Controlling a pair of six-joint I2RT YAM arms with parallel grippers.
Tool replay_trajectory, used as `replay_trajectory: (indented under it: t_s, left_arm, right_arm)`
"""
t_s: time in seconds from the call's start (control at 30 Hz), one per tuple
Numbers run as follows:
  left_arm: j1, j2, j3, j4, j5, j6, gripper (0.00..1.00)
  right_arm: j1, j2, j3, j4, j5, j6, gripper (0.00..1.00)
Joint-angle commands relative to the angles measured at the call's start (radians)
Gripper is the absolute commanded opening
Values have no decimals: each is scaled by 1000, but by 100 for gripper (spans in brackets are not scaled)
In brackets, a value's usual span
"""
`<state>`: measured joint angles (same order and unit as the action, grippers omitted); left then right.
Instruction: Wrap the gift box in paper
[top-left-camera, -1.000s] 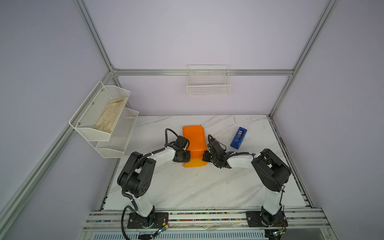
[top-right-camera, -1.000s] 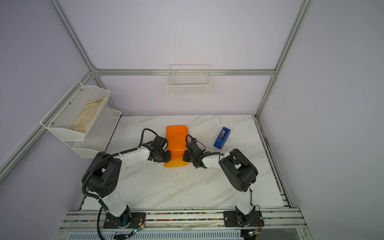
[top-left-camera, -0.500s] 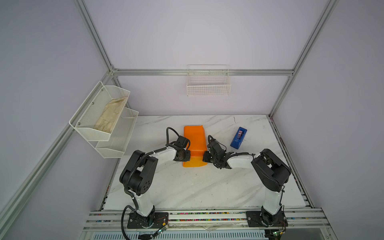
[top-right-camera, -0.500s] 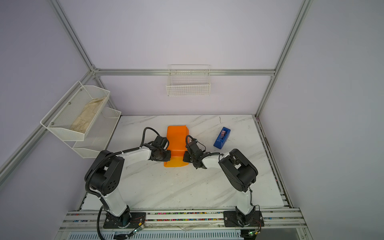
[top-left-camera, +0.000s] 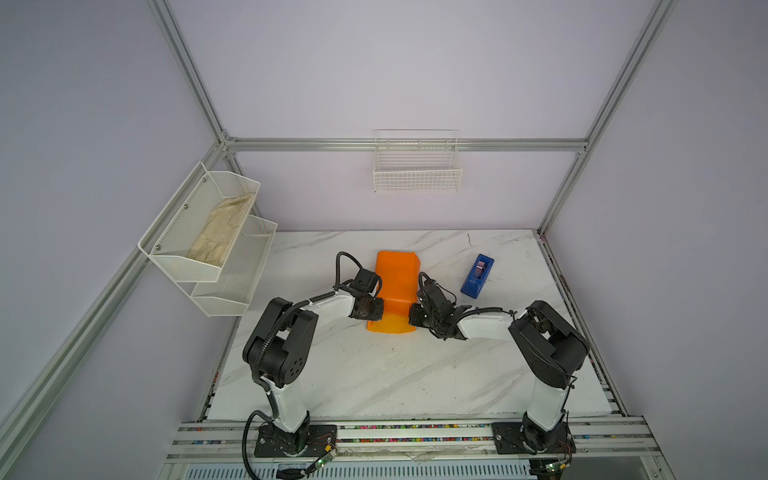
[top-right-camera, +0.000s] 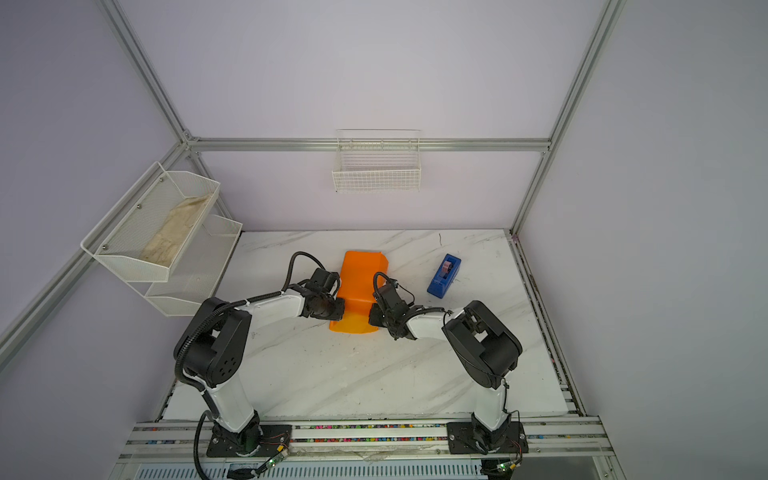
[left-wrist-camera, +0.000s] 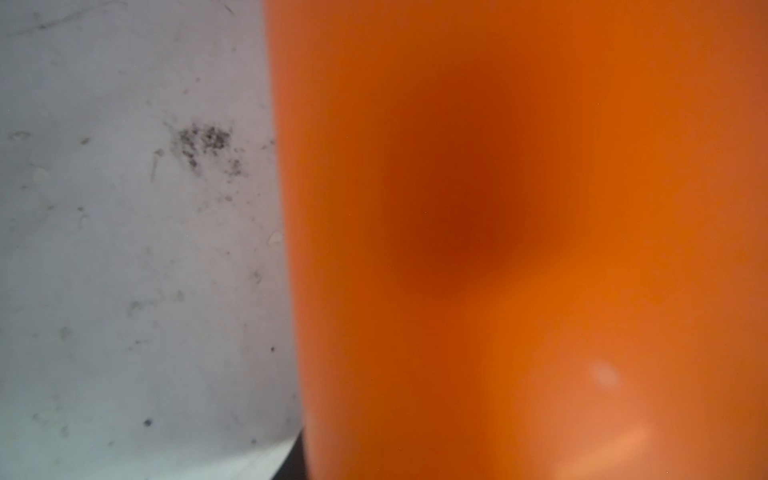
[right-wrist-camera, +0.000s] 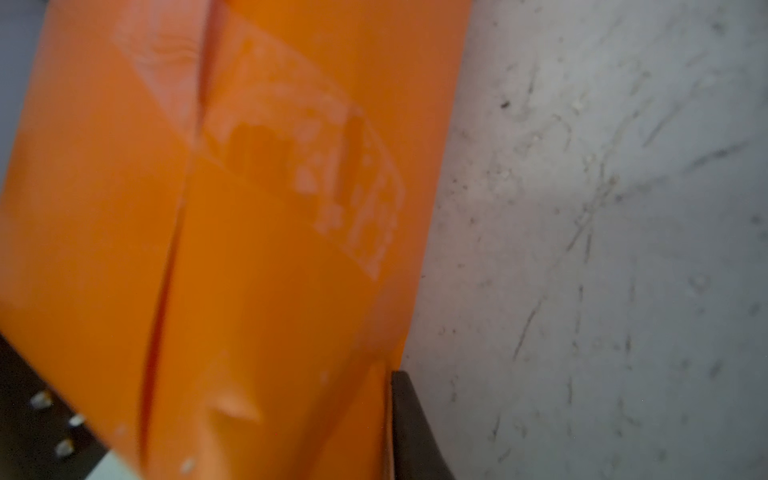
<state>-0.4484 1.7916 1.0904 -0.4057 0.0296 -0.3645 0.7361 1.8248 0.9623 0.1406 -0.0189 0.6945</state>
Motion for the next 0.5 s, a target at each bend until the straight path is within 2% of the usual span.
replay_trajectory:
  t_s: [0.0, 0.13, 0.27, 0.37, 0.47]
  left_arm:
    - [-2, -117, 5, -46, 12, -7, 34]
    - [5, -187, -14, -90, 2, -17, 35]
    - [26, -251, -12, -126, -4, -31, 35]
    - [63, -263, 0, -134, 35, -30, 35]
    - [88, -239, 12, -134, 83, -13, 34]
  right_arm:
    - [8, -86, 20, -77, 11, 2, 27]
    - [6, -155, 33, -152, 32, -8, 34]
    - [-6, -207, 67, -195, 51, -31, 35]
    - [-17, -196, 126, -203, 15, -64, 33]
    - [-24, -144, 200, -186, -92, -132, 28]
